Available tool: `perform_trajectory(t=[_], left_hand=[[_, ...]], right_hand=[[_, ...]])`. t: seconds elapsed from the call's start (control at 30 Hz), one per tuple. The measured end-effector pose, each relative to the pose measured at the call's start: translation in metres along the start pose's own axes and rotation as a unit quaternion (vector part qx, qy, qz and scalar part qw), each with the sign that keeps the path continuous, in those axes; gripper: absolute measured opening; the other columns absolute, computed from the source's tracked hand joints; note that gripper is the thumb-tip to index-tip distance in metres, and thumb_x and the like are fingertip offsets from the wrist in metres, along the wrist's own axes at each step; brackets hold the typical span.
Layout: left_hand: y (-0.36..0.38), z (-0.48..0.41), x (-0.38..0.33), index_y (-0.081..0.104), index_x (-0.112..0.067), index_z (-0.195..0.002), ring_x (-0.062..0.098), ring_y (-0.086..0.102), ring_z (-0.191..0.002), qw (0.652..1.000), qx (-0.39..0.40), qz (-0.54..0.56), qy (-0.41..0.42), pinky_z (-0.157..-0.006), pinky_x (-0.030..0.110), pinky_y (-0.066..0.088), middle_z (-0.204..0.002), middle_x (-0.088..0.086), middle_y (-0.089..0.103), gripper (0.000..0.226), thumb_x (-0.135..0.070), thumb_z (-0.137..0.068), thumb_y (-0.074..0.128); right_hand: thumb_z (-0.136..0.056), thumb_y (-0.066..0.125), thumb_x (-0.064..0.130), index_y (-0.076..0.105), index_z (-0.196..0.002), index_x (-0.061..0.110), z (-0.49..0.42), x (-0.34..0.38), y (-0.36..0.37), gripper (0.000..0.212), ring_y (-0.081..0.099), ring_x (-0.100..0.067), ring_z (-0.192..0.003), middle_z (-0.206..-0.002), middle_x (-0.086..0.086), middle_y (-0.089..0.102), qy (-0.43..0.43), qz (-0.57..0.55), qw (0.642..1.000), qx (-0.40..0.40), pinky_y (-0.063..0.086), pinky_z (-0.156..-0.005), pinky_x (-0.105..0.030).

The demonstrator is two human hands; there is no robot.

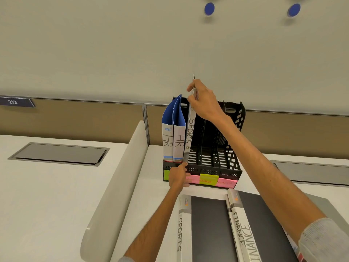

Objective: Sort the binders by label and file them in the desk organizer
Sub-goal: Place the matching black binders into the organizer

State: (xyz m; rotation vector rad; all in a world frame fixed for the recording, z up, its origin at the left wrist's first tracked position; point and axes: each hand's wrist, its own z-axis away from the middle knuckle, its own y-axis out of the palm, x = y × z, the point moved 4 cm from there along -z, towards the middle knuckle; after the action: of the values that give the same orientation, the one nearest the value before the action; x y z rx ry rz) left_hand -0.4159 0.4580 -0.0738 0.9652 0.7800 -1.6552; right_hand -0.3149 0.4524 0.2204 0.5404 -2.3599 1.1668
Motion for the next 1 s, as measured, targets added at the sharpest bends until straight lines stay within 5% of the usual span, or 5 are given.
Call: perform_trajectory(t=[0.27, 0.4, 0.53, 0.67, 1.0], left_hand=[[0.013, 0.002, -0.001, 0.055, -0.008, -0.126, 0.032, 0.071, -0.08, 0.996, 0.032, 0.07, -0.048, -0.071, 0.041, 0.06, -0.106, 0.015, 0.071, 0.047, -0.044, -0.096, 0.052], [0.013, 0.002, -0.001, 0.048, -0.007, -0.135, 0.032, 0.07, -0.077, 0.989, 0.075, 0.107, -0.071, -0.067, 0.04, 0.06, -0.101, 0.015, 0.069, 0.052, -0.042, -0.096, 0.053], [0.012, 0.004, 0.002, 0.043, -0.007, -0.14, 0.033, 0.069, -0.08, 0.987, 0.093, 0.109, -0.072, -0.063, 0.041, 0.059, -0.101, 0.014, 0.069, 0.058, -0.046, -0.098, 0.048], [0.013, 0.005, 0.005, 0.046, -0.009, -0.138, 0.027, 0.069, -0.071, 0.991, 0.089, 0.09, -0.049, -0.049, 0.036, 0.057, -0.088, 0.008, 0.069, 0.055, -0.048, -0.1, 0.045], [0.01, 0.005, -0.005, 0.041, -0.006, -0.136, 0.035, 0.072, -0.071, 0.975, 0.125, 0.162, -0.089, -0.052, 0.038, 0.059, -0.092, 0.015, 0.069, 0.054, -0.037, -0.095, 0.055]], right_hand=[[-0.082, 0.056, -0.003, 0.045, -0.098, 0.008, 0.004, 0.002, -0.005, 0.023, 0.042, -0.014, -0.067, -0.099, -0.006, 0.05, -0.019, 0.015, 1.0, 0.001, 0.037, -0.061, -0.023], [-0.082, 0.058, -0.001, 0.044, -0.095, 0.011, 0.004, -0.003, -0.01, 0.022, 0.041, -0.006, -0.064, -0.105, -0.006, 0.054, -0.014, 0.017, 1.0, -0.007, 0.04, -0.069, -0.033], [-0.083, 0.057, 0.0, 0.047, -0.096, 0.008, 0.001, -0.003, -0.008, 0.018, 0.054, -0.025, -0.092, -0.112, -0.009, 0.057, -0.012, 0.031, 0.999, -0.004, 0.044, -0.077, -0.038], [-0.083, 0.059, 0.003, 0.044, -0.091, 0.012, -0.004, -0.002, -0.004, 0.019, 0.049, -0.02, -0.08, -0.1, -0.003, 0.052, -0.027, 0.058, 0.998, 0.011, 0.034, -0.066, -0.025], [-0.081, 0.051, -0.007, 0.042, -0.084, 0.014, -0.007, 0.003, 0.003, 0.023, 0.046, -0.015, -0.081, -0.095, 0.002, 0.046, -0.039, 0.094, 0.995, -0.016, 0.027, -0.064, -0.005]])
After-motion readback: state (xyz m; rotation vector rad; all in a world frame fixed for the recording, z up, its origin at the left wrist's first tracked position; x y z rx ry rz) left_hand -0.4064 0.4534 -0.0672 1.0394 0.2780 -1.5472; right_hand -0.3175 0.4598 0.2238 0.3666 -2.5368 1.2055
